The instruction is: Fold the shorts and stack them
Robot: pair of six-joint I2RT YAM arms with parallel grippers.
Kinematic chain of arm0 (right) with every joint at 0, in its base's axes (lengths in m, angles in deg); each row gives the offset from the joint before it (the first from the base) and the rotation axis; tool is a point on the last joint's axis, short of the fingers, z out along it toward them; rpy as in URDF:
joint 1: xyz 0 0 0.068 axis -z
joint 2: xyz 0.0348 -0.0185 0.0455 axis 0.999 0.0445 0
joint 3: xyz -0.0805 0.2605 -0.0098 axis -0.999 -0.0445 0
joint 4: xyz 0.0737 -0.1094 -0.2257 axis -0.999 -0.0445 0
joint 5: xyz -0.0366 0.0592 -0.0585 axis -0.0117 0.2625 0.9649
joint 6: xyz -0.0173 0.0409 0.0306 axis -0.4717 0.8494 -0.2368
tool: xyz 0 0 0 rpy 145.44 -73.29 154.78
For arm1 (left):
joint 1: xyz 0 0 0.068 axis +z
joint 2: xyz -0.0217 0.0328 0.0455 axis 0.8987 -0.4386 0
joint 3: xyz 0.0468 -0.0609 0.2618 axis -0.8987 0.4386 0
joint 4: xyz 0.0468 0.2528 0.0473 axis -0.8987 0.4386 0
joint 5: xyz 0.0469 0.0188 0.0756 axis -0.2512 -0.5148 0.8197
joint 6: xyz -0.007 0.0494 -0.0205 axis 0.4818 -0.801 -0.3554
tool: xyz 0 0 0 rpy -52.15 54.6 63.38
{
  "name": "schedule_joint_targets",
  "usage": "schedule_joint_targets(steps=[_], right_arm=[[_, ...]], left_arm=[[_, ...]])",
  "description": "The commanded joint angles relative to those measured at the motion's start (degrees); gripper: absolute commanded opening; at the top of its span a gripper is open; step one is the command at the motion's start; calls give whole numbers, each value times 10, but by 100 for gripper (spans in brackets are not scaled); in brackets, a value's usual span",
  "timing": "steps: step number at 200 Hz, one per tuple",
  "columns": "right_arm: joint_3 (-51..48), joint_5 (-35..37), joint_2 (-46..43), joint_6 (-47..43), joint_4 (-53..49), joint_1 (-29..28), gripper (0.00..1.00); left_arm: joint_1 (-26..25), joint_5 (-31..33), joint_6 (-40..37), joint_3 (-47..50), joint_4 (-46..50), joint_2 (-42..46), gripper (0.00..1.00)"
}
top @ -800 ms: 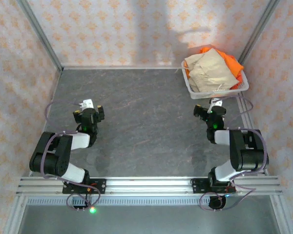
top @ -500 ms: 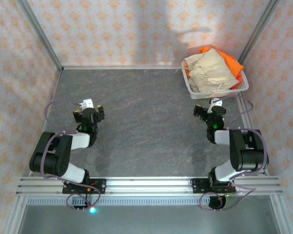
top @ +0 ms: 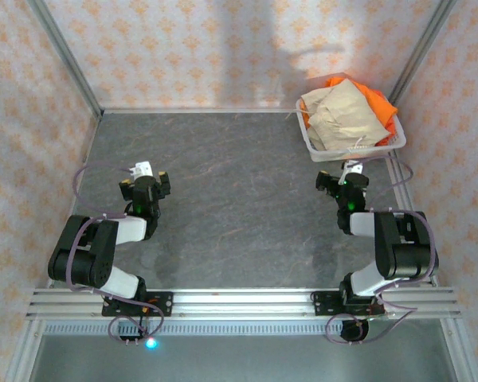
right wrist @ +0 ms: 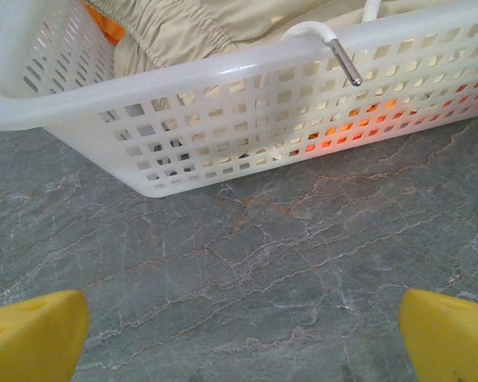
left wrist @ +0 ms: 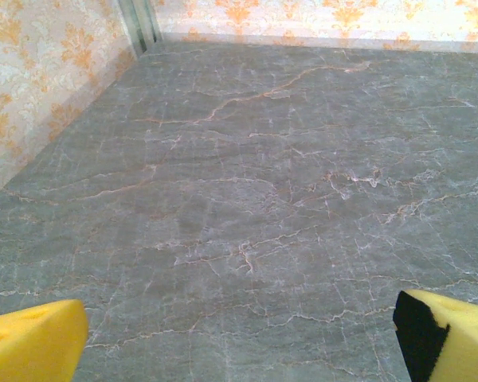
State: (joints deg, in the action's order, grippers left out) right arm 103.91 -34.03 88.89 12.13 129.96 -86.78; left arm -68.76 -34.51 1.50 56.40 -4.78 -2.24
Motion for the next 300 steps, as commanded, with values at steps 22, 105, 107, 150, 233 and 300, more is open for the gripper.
schedule_joint_targets(steps=[22,105,107,150,233,300], right_arm=[[-2,22,1,8,13,-1,99],[103,92,-263,34,-299,-7,99],[111,92,-264,34,-308,-7,99],[326,97,-145,41,-456,-7,98],[736,20,236,65,-672,-9,93],[946,6,417,89,-750,-39,87]], left_arm=[[1,16,5,-11,9,2,100],[-11,48,29,-1,181,249,100],[-11,47,32,-1,192,260,100],[-12,-81,121,-50,392,432,100],[-15,-312,211,-165,612,449,100],[-50,-358,160,-230,704,369,100]])
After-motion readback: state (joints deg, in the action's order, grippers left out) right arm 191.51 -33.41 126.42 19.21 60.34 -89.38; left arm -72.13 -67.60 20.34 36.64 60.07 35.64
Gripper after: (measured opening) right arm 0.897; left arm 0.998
